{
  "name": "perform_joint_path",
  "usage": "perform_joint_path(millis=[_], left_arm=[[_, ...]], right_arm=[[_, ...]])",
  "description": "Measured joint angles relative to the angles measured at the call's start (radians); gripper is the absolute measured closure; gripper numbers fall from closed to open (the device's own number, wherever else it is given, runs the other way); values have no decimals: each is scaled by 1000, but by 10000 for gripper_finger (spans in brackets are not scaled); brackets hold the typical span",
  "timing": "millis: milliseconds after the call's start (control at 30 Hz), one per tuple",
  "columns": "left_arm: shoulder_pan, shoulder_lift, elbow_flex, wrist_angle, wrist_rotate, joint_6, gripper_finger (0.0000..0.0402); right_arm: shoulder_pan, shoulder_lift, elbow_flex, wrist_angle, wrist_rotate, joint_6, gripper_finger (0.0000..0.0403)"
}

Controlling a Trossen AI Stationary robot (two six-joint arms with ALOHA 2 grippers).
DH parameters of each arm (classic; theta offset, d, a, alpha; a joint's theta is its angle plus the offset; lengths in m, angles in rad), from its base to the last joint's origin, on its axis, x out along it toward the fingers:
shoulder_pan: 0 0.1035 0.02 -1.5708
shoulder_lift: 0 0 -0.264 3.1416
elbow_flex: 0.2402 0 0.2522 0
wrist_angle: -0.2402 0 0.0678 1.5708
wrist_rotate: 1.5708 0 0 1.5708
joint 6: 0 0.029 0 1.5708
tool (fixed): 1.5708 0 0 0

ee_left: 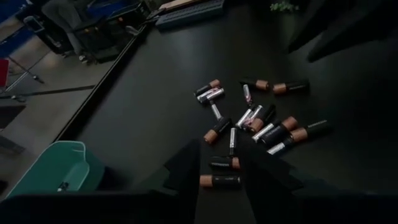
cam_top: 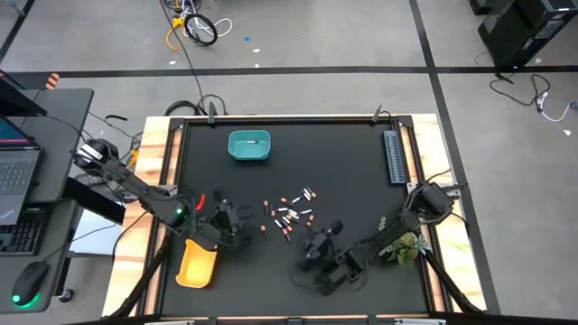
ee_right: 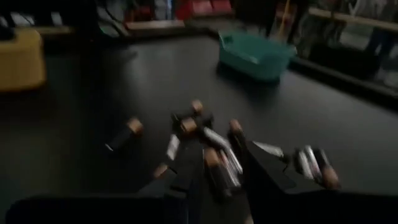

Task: Sort batteries
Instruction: Put the black battery into the yellow bin

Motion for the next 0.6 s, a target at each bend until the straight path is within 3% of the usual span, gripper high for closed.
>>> perform_joint_path(millis=[133, 233, 600], left_arm=[[-6, 0, 0, -11, 2, -1, 277], [-6, 0, 0, -9, 2, 11, 277], [-3, 0, 0, -9, 4, 20, 277]], right_arm=[[-1, -23, -2, -158, -142, 199, 304], [-13, -18, -2, -177, -252, 253, 304], [-49, -14, -2, -310, -327, 338, 302]])
